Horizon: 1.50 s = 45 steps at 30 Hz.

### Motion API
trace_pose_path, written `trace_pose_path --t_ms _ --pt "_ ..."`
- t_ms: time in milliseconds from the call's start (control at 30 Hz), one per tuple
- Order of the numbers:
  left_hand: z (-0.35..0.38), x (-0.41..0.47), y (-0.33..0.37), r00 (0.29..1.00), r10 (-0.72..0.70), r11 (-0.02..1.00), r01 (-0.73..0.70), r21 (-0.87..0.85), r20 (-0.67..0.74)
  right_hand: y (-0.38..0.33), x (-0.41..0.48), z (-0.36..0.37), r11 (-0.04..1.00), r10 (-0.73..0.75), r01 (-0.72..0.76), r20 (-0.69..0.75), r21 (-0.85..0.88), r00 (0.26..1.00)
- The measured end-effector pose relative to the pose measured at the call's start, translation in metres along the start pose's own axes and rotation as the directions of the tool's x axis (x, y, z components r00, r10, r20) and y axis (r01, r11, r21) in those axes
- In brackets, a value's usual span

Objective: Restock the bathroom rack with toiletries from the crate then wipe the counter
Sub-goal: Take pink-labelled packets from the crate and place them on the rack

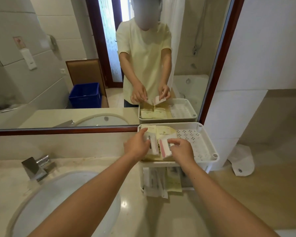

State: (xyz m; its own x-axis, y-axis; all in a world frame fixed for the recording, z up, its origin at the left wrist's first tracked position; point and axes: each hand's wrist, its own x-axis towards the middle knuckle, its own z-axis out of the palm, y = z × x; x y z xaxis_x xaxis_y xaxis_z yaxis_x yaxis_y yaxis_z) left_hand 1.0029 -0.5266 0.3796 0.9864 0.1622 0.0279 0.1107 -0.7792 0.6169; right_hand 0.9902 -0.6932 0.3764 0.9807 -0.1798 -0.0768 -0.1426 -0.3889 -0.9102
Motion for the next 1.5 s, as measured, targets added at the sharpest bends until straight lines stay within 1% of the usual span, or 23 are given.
trace_pose_path --t_ms 100,167,233,300,367,433,567,667,733,833,900,1000,1233,1367,1500 --pt "0.010 0.006 -0.004 1.000 -0.007 0.987 0.007 0.160 -0.003 0.007 0.009 0.006 1.000 -0.004 0.005 0.048 -0.028 0.999" --pt "0.014 0.004 -0.005 1.000 0.019 0.965 -0.013 0.264 -0.018 0.012 0.011 0.008 0.997 -0.007 0.013 0.081 -0.076 0.997" --pt "0.018 0.000 -0.005 0.997 0.070 0.934 -0.052 0.352 -0.040 0.015 0.012 0.009 0.987 -0.017 0.030 0.088 -0.156 0.996" --pt "0.021 -0.003 -0.003 0.994 0.101 0.904 -0.077 0.420 -0.036 0.016 0.011 0.009 0.961 -0.023 0.041 0.069 -0.275 0.997" --pt "0.024 -0.006 -0.003 0.994 0.109 0.884 -0.088 0.459 -0.019 0.018 0.011 0.009 0.912 -0.027 0.056 0.077 -0.407 0.997" --pt "0.026 -0.009 -0.004 0.995 0.097 0.883 -0.077 0.462 -0.020 0.020 0.011 0.010 0.865 -0.031 0.072 0.090 -0.497 0.995" --pt "0.025 -0.011 -0.005 0.999 0.035 0.889 -0.016 0.459 -0.031 0.020 0.009 0.009 0.831 -0.066 0.076 0.038 -0.551 0.997" --pt "0.025 -0.016 -0.007 1.000 0.016 0.905 -0.011 0.425 -0.008 0.021 0.007 0.008 0.839 -0.125 0.116 0.019 -0.532 0.992" --pt "0.024 -0.019 -0.009 0.999 0.024 0.926 -0.013 0.377 -0.023 0.020 0.006 0.008 0.861 -0.179 0.155 -0.003 -0.485 0.984" --pt "0.019 -0.026 -0.012 0.996 0.029 0.964 -0.007 0.267 -0.080 0.014 0.000 0.012 0.880 -0.249 0.232 0.015 -0.414 0.968" --pt "0.014 -0.032 -0.014 0.990 0.017 0.988 0.005 0.154 -0.142 0.007 -0.005 0.017 0.884 -0.285 0.281 0.047 -0.373 0.957" --pt "0.004 -0.045 -0.021 0.976 -0.006 1.000 0.011 0.023 -0.220 -0.005 -0.017 0.028 0.882 -0.332 0.351 0.112 -0.314 0.936" --pt "-0.034 -0.094 -0.064 0.941 -0.132 0.983 0.083 -0.167 -0.312 -0.038 -0.068 0.064 0.838 -0.449 0.509 0.282 -0.195 0.848" --pt "-0.055 -0.131 -0.096 0.911 -0.227 0.965 0.165 -0.202 -0.345 -0.044 -0.100 0.089 0.777 -0.517 0.609 0.391 -0.159 0.761" --pt "-0.076 -0.182 -0.135 0.873 -0.319 0.942 0.250 -0.224 -0.369 -0.045 -0.141 0.120 0.773 -0.472 0.621 0.538 -0.129 0.698"
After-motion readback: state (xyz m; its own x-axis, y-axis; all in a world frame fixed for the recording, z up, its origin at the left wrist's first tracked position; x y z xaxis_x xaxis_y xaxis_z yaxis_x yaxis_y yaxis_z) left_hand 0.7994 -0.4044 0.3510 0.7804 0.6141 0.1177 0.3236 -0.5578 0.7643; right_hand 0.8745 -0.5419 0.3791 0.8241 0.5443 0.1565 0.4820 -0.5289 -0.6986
